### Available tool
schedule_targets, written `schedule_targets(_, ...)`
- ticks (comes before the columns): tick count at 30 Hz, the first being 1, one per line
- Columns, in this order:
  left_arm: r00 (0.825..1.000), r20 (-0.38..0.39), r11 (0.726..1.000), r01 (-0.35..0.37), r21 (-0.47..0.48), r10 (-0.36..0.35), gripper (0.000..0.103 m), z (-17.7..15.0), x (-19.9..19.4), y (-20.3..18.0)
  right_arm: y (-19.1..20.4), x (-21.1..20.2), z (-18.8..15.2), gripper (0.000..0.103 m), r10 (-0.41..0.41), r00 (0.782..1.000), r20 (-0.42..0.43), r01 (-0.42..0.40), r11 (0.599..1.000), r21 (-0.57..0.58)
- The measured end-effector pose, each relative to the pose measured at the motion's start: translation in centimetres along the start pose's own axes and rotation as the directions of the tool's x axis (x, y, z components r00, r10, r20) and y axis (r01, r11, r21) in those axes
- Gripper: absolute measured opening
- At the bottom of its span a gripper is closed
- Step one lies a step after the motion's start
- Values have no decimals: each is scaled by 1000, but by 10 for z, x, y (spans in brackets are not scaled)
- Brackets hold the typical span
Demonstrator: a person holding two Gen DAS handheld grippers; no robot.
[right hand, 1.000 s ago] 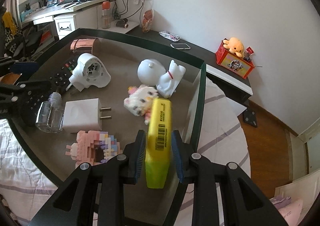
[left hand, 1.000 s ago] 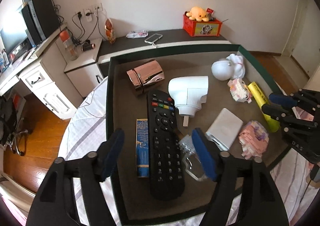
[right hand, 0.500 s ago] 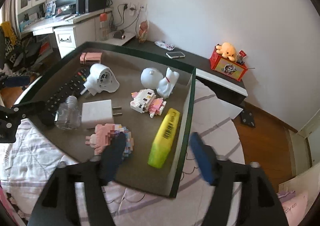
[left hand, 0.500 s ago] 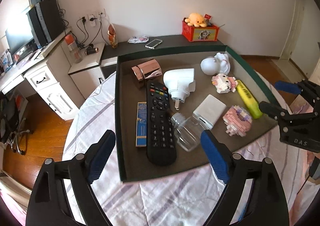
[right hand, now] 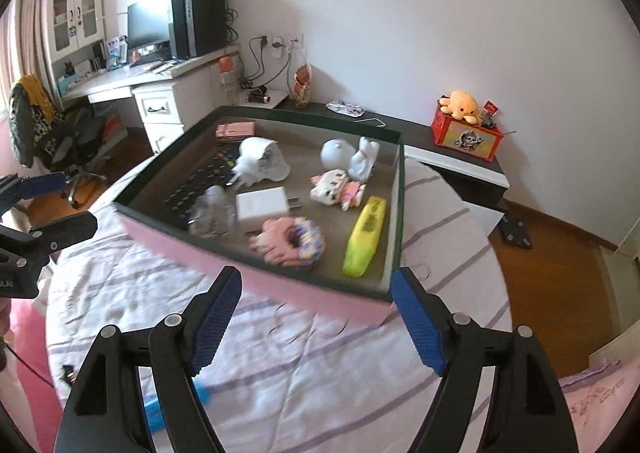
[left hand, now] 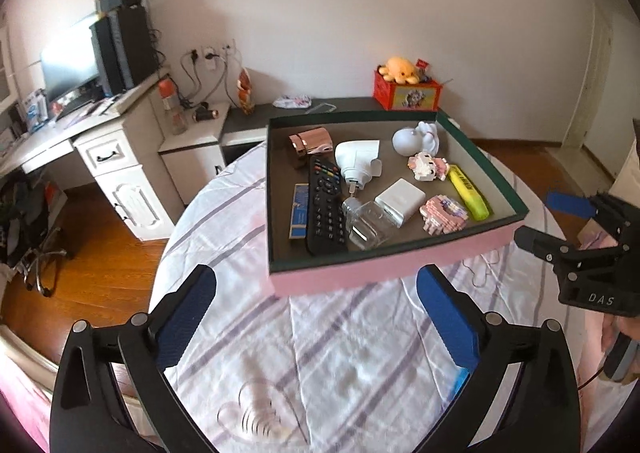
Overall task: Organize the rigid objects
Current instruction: 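Withdraw both open tools toward the blue highlighter and black hair clip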
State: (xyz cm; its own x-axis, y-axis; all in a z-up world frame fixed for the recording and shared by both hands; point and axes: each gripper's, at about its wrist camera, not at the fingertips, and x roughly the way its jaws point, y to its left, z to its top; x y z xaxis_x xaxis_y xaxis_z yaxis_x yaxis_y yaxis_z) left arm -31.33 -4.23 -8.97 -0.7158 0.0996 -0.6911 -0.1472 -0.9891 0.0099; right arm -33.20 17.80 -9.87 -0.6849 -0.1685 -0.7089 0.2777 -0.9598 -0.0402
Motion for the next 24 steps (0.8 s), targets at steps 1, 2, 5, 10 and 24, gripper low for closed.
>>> schedule_targets(1,1000,14,1000,-3,-8,3,102,-5,-8,1,2,-4,-3,79,6,1000,4,-6,1000,4)
schedule_targets(2,1000,22,1000,-3,-13,3,102,-8,-12,1,4,-7,-6,79,10,1000,8,-10,1000,8)
schedule_targets(5,999,35,1000,-4,-22,4,102,-23,-27,1,10,-19,-16,79,42,999,21,-43,999,28)
schedule_targets(10,999,47,1000,-20,-14,20,102,-46,-46,-1,22,-39,-30,79,78,996,45,-80,995,55)
schedule_targets(24,999,24,1000,-24,-19,24,103,-100,-73,5,55,-58,-74,80,125,992,15,-125,989,74)
